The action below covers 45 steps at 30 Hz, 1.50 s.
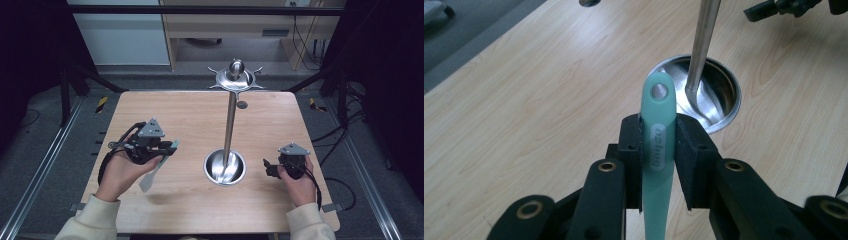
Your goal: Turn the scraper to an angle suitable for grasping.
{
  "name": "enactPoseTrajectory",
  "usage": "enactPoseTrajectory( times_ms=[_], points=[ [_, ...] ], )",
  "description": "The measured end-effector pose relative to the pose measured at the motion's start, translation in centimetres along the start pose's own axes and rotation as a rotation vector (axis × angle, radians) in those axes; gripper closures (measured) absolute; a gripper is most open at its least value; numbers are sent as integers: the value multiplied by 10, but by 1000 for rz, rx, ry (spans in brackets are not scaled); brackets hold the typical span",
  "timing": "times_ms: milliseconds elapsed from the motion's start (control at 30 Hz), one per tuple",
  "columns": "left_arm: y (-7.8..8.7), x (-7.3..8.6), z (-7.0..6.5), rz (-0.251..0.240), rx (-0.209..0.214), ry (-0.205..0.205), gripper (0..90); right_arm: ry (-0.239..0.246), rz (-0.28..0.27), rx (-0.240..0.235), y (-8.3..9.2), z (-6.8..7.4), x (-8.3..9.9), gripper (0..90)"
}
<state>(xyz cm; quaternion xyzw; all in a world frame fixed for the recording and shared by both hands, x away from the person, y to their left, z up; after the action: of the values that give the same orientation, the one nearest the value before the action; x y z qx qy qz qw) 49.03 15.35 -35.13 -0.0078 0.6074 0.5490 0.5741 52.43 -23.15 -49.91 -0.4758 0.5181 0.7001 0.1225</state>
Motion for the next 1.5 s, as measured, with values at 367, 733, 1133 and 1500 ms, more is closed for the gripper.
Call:
enactPoseTrajectory(
  times_ms=[367,733,1133,1500],
  points=[
    [6,-12,-5,-50,8,-2,742,10,-2,4,0,0,-1,120],
    [10,-20,-7,-86,5,10,742,26,-1,5,0,0,-1,126],
    [22,-43,-13,-157,28,20,742,24,3,4,0,1,-1,125],
    [35,-60,-17,-217,39,11,742,27,8,6,-1,1,-1,123]
  ],
)
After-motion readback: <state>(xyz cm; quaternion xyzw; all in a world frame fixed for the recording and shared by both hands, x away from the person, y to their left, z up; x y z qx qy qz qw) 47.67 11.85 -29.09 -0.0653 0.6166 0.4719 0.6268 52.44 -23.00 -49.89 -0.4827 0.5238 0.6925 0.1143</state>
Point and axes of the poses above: each handheld gripper's, and its own axes: y roughly backward along the jaws, x roughly out of its underside, z roughly to its left, the point moved 5 cm from there along -y, roughly forward along the jaws, and after that the axes turned 13 degrees about -x, right-handed, at the moved point
